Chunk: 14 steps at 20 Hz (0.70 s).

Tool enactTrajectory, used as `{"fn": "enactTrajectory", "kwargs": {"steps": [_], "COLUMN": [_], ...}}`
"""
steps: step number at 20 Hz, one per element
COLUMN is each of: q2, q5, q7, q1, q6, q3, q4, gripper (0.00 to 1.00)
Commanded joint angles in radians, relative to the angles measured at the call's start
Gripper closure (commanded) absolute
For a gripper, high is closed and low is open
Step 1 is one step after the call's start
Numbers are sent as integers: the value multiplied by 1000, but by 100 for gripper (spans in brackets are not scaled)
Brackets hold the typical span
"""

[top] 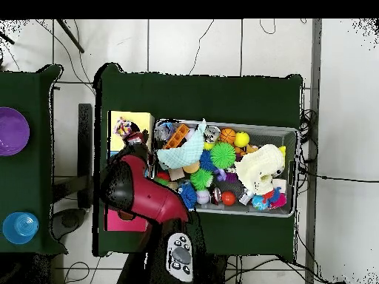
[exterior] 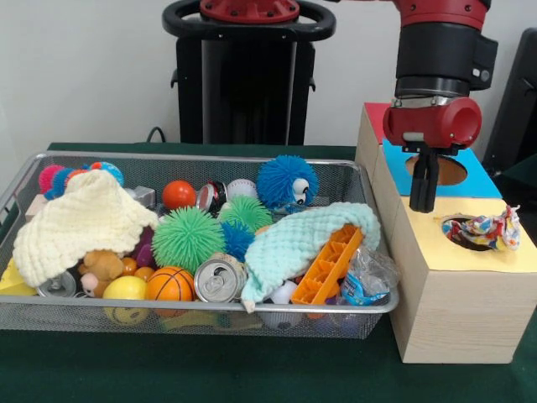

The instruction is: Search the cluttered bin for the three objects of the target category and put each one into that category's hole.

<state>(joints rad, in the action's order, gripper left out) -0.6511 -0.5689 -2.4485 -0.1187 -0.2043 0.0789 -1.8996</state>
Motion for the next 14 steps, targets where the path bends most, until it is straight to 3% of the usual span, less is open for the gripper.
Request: {"fn": "enactTrajectory", "kwargs": {"steps": [1,5,9,14], "q2": [482,441,382,352], "q5": [-345,-235,-159,-136], "q7": [-155,-205,-194,-184], "q1": [-496,-464,-429,-419], "q6": [607,591,562,585], "q3": [777,728,666,638], "q4": [338,358,359,354], "gripper": [100,100,100,100]}}
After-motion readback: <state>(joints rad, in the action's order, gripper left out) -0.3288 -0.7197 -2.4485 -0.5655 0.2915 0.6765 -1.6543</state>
